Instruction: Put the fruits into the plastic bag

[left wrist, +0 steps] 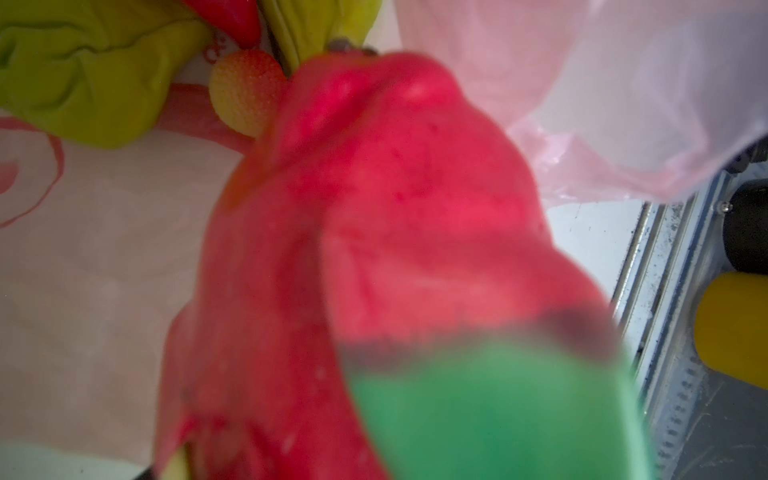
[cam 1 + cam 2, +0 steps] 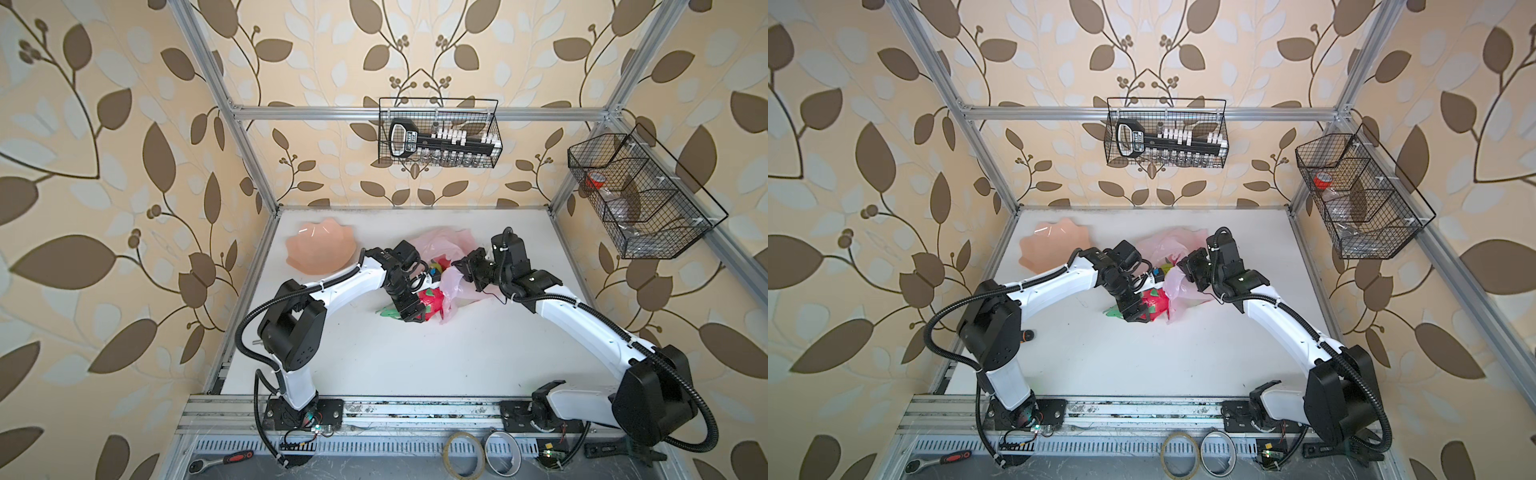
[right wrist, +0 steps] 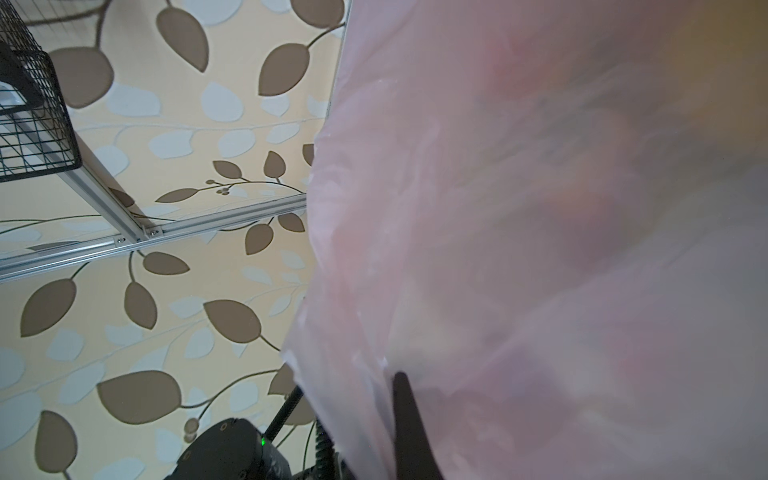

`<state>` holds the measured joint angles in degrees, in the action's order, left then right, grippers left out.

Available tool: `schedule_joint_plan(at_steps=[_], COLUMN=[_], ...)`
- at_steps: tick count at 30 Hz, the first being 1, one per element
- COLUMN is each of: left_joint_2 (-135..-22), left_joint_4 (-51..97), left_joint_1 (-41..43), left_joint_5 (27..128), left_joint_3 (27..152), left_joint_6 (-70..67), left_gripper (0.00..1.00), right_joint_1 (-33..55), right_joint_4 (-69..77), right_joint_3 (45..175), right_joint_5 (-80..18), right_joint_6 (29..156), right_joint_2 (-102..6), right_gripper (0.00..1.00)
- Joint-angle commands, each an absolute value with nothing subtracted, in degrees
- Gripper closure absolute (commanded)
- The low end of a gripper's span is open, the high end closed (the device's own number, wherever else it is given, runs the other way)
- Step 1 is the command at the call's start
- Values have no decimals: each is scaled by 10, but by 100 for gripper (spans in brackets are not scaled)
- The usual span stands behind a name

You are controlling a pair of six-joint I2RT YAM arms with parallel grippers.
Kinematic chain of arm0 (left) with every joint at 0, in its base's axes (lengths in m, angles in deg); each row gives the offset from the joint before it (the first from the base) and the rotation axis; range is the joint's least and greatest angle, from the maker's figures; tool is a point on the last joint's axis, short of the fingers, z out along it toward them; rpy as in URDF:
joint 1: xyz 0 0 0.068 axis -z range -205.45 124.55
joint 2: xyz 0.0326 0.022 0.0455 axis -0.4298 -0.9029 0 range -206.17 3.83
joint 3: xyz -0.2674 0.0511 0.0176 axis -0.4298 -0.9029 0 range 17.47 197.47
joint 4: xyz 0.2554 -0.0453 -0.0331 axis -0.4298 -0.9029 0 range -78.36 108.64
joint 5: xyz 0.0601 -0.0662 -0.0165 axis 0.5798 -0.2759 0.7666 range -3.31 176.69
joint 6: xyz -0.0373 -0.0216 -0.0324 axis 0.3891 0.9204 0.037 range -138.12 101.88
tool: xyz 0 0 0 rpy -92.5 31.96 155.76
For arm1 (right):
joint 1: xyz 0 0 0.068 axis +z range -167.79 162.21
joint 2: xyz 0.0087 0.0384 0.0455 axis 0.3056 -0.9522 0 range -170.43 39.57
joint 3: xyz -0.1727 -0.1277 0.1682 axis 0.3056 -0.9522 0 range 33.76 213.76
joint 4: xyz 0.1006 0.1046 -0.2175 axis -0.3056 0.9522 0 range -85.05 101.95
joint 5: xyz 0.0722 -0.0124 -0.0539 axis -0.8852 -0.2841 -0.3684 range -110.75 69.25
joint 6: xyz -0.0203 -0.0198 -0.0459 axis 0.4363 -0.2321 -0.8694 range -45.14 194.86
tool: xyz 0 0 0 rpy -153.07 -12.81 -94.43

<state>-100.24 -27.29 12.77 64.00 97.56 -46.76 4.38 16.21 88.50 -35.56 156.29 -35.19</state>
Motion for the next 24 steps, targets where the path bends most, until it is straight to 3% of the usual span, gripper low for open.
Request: schedule_joint_plan(at_steps=[1, 12, 24], left_joint_2=[-1030, -1158, -1227], left_joint_4=[-336, -476, -493], left_joint_1=[132, 111, 70], left_joint_5=[595, 556, 568], left_joint_3=[1045, 1240, 1341], left_joint_6=[-506, -518, -436], left_gripper=[54, 60, 68], right_joint_1=[49, 62, 68], right_joint_4=[159, 164, 168], right_joint_3=[893, 890, 883], right_joint_5=[-348, -343, -340], right_joint_6=[1579, 1581, 1580], right_joint_2=[-346, -336, -321], right_gripper=[100, 100, 100])
